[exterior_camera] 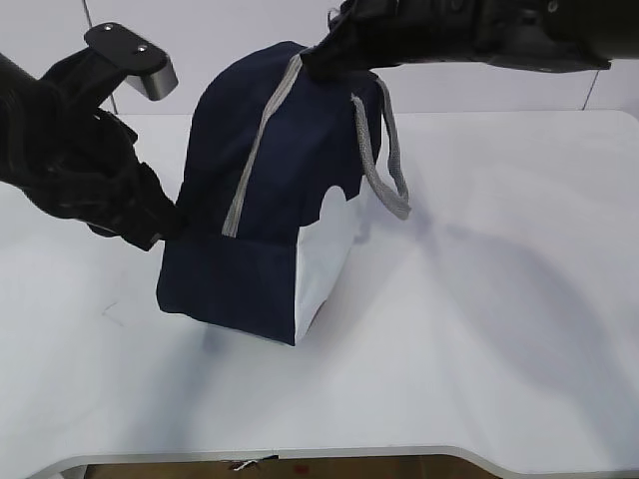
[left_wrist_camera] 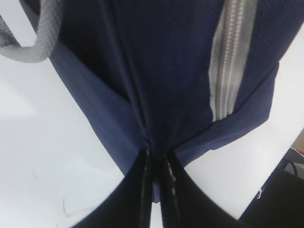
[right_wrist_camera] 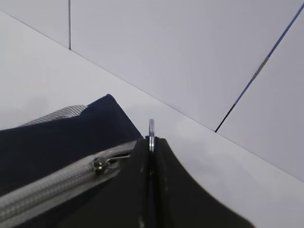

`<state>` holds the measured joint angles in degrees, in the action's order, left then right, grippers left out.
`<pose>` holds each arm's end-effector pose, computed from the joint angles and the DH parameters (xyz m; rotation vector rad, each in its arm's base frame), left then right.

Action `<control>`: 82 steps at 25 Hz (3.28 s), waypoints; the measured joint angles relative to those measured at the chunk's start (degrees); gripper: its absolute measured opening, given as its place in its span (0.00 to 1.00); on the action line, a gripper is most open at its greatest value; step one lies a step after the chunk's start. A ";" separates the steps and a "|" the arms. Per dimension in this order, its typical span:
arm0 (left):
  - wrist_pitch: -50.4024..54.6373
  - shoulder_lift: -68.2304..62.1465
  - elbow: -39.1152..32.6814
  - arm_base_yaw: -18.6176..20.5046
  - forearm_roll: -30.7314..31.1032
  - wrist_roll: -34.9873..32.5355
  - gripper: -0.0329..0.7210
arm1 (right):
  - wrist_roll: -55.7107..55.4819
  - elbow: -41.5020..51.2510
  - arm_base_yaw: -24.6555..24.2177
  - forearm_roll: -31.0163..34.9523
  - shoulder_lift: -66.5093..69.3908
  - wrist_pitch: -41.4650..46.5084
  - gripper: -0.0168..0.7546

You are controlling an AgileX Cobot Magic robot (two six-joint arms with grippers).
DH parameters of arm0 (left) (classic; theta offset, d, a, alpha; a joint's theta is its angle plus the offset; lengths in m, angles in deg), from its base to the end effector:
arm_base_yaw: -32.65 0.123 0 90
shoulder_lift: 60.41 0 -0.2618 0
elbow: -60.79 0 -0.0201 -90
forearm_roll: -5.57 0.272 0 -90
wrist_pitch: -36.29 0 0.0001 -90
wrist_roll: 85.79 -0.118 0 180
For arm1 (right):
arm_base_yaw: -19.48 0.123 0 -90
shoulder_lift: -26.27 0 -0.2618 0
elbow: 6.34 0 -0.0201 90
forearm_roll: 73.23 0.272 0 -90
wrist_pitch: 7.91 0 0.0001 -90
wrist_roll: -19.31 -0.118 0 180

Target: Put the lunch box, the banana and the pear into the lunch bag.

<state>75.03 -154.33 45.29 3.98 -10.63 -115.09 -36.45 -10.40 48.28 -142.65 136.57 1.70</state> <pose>0.2921 -0.1833 0.2152 1.0500 2.3481 -0.3054 0.4185 0.2089 0.2726 -0.5876 1.8168 0.0316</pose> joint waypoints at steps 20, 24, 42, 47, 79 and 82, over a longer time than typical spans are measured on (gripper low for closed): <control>-1.07 0.32 -1.41 0.03 -1.58 0.00 0.06 | 0.00 -7.08 -4.71 6.67 4.96 3.87 0.04; -0.98 0.32 -1.54 0.03 -3.10 0.00 0.06 | 0.00 -7.28 -3.78 13.32 4.96 5.69 0.04; 4.28 7.04 3.65 1.63 -11.96 4.82 0.63 | 0.10 -7.28 -0.40 29.09 4.96 7.65 0.04; 6.81 5.22 11.91 4.93 -17.49 5.91 0.64 | 0.34 -7.28 -0.17 29.34 4.96 7.65 0.04; 30.67 -23.42 36.76 9.79 -25.46 2.36 0.09 | 0.44 -7.28 -0.17 30.55 4.96 6.44 0.04; 30.67 -23.42 36.97 9.79 -22.13 -0.10 0.08 | 0.44 -7.28 -0.13 30.80 4.96 6.33 0.04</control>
<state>105.70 -177.75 82.26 13.76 -32.76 -115.20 -36.01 -17.68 48.15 -111.85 141.53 8.03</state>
